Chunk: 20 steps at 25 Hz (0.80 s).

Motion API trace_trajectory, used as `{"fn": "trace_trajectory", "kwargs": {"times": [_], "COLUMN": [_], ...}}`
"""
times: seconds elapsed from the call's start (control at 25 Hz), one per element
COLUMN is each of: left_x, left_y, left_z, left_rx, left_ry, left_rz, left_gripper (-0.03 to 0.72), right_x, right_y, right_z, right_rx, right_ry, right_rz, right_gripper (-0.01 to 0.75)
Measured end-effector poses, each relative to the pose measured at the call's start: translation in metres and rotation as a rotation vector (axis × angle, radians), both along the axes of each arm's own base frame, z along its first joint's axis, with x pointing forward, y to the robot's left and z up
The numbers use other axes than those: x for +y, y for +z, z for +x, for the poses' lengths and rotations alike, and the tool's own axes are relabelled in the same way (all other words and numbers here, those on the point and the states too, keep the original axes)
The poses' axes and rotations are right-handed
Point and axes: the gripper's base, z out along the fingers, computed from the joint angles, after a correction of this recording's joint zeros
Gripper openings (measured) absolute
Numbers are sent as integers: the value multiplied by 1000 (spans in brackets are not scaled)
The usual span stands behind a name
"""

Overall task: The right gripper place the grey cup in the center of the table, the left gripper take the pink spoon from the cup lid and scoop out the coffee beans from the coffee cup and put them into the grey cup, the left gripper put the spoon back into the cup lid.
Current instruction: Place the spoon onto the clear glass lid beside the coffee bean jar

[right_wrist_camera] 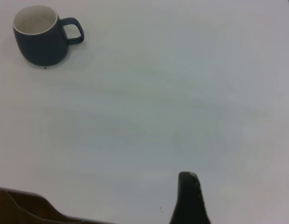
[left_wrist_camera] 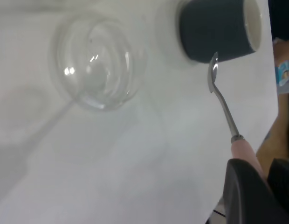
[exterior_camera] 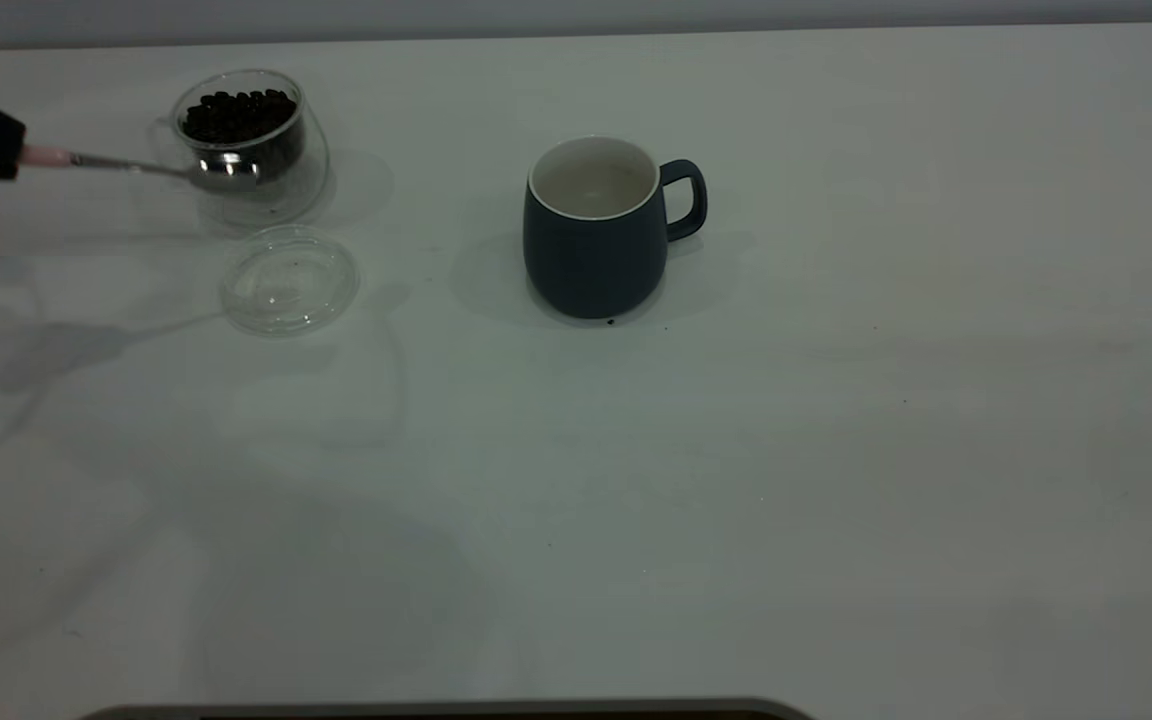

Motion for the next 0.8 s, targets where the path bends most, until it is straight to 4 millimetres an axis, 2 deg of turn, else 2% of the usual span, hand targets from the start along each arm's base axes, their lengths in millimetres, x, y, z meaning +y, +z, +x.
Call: {"fn": "trace_trajectory", "kwargs": {"times": [0.28,0.8], "left_x": [-2,6], "left_y": [-29,-42], "left_z": [-4,2], "left_rx": [85,96], "left_ry": [12,114], "left_rz": [-35,79], "left_gripper": [121,121], "right_x": [0,0], "right_y": [0,0], "right_z": [0,0], "right_rx": [0,0], "right_ry": [0,0], "right_rz": [0,0], "right_gripper": [588,588]}}
